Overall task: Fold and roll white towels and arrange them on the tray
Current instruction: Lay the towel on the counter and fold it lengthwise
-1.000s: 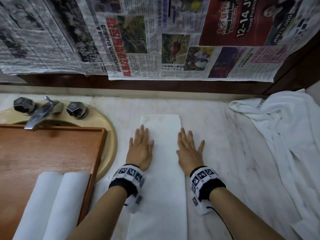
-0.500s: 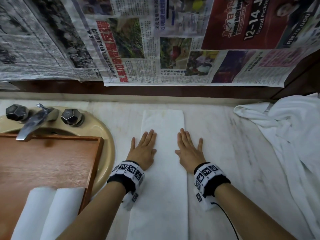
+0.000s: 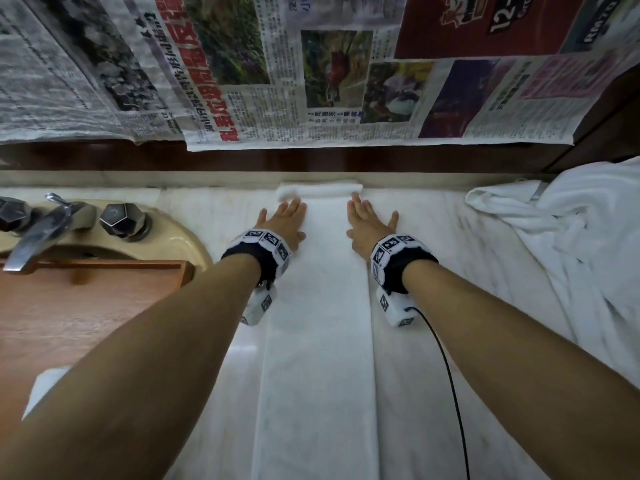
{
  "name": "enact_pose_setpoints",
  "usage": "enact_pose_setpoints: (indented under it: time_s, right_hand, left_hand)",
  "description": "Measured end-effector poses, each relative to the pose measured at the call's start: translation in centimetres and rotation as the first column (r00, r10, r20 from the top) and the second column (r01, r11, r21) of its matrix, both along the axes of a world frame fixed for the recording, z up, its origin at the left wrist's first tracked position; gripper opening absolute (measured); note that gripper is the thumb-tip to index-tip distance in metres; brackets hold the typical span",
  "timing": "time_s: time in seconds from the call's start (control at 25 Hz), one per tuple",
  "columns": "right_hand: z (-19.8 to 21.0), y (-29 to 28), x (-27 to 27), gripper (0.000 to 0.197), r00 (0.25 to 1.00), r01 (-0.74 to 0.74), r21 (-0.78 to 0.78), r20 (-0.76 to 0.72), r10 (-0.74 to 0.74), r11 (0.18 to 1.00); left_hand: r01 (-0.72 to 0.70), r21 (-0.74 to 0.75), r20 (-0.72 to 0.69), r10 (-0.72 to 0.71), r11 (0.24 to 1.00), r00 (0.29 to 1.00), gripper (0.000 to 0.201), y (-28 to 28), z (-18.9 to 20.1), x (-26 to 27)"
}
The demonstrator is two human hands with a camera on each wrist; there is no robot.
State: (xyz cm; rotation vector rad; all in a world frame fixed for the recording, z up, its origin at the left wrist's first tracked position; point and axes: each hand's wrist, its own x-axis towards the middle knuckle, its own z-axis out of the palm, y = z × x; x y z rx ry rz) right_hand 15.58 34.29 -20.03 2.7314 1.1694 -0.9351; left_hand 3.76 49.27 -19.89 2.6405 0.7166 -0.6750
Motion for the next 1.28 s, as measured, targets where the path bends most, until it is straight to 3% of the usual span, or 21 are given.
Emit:
enact_pose_setpoints:
  time_s: [0.08,0.16,0.24,0.28,0.32,0.4,0.44,0.48,0.6,0.64,0.68,0.76,0.8,0.84,0.92,1.0,1.04,1.16,1.2,1.28]
  right_hand:
    - [1.1,-1.5,-2.9,0.071,0.998,0.020,0.101,0.065,-0.026,0.995]
    - [0.9,-4.7,-7.9,0.067,0.997,-0.078,0.174,0.035,0.073,0.982]
    - [-0.2,-9.3,-12.2,0.064,0.976,-0.215,0.088,-0.021,0.217,0.973]
    - [-0.9,-11.1,-12.4,0.065,0.979,-0.200,0.028,-0.028,0.201,0.979]
    - [-1.4,-12.5,-11.7,0.066,0.994,-0.098,0.004,-0.039,0.098,0.995]
    - [-1.3,-13.9,-9.9,0.066,0.982,0.187,-0.043,-0.027,-0.188,0.981]
    - [-0.7,-14.2,-9.9,0.066,0.972,0.235,-0.062,-0.006,-0.236,0.970]
    - [-0.1,-14.2,-11.2,0.066,0.977,0.213,-0.038,-0.009,-0.214,0.976]
    - [-0.2,-15.2,-19.0,0.066,0.988,-0.152,0.045,-0.001,0.152,0.987]
    - [-0.6,-16.4,-20.9,0.065,0.979,-0.203,0.038,-0.012,0.203,0.978]
    - [-1.1,-17.4,-21.1,0.065,0.989,-0.143,0.033,-0.036,0.144,0.989]
    - [-1.1,-19.1,-19.7,0.066,0.978,0.196,-0.013,-0.063,-0.197,0.980]
    - [-0.7,-19.5,-19.3,0.066,0.955,0.289,-0.053,-0.052,-0.292,0.956]
    - [-0.1,-19.7,-20.0,0.066,0.954,0.292,-0.041,-0.056,-0.294,0.955]
    - [0.4,-19.3,-23.9,0.066,0.998,0.046,0.062,-0.034,-0.044,0.997]
    - [-0.6,-19.8,-27.1,0.064,0.985,-0.163,0.071,-0.052,0.167,0.984]
    - [-1.0,-20.6,-27.3,0.064,0.989,-0.126,0.047,-0.074,0.129,0.991]
    - [-0.8,-22.9,-25.2,0.066,0.960,0.274,-0.049,-0.047,-0.276,0.961]
    - [-0.5,-23.4,-25.5,0.066,0.957,0.287,-0.037,-0.029,-0.288,0.957]
    - [0.0,-23.3,-28.2,0.067,0.996,0.083,0.050,0.010,-0.084,0.995]
  left_hand:
    - [-0.074,0.042,0.166,0.066,0.996,0.984,0.063,-1.7,1.3,-1.5]
    - [-0.077,-0.015,0.281,0.078,0.997,0.957,0.058,-5.5,1.8,-5.2]
    - [0.062,-0.092,0.232,-0.039,0.994,0.972,0.056,-9.8,0.5,-10.6]
    - [0.078,-0.100,0.180,-0.059,0.992,0.982,0.057,-10.7,-0.5,-13.2]
    - [0.012,-0.091,0.145,0.002,0.996,0.989,0.058,-10.8,-1.6,-15.2]
    - [-0.261,-0.084,0.110,0.269,0.962,0.957,0.059,-9.7,-2.2,-17.1]
    - [-0.318,-0.085,0.095,0.326,0.944,0.941,0.060,-9.6,-1.9,-17.4]
    - [-0.287,-0.095,0.114,0.297,0.953,0.948,0.060,-10.5,-1.3,-17.4]
    - [0.039,-0.062,0.196,-0.026,0.997,0.980,0.059,-15.7,-1.4,-19.1]
    - [0.073,-0.057,0.181,-0.061,0.996,0.982,0.058,-16.3,-1.8,-20.6]
    - [0.018,-0.054,0.165,-0.009,0.998,0.986,0.057,-15.9,-2.3,-22.1]
    - [-0.219,-0.044,0.127,0.222,0.975,0.967,0.057,-14.3,-2.5,-24.7]
    - [-0.280,-0.040,0.110,0.282,0.959,0.953,0.057,-13.9,-2.2,-25.5]
    - [-0.268,-0.053,0.127,0.273,0.962,0.954,0.058,-14.6,-1.7,-26.1]
    - [-0.090,-0.081,0.201,0.105,0.993,0.974,0.058,-18.1,-1.3,-26.2]
    - [0.043,-0.077,0.208,-0.026,0.996,0.978,0.058,-21.0,-2.0,-27.5]
    - [0.032,-0.058,0.177,-0.021,0.998,0.984,0.058,-20.8,-2.3,-28.7]
    - [-0.235,-0.015,0.074,0.235,0.972,0.969,0.058,-17.9,-2.3,-31.7]
    - [-0.242,-0.022,0.087,0.243,0.970,0.966,0.059,-17.8,-1.9,-32.1]
    - [-0.086,-0.063,0.172,0.095,0.994,0.980,0.061,-20.1,-1.3,-31.7]
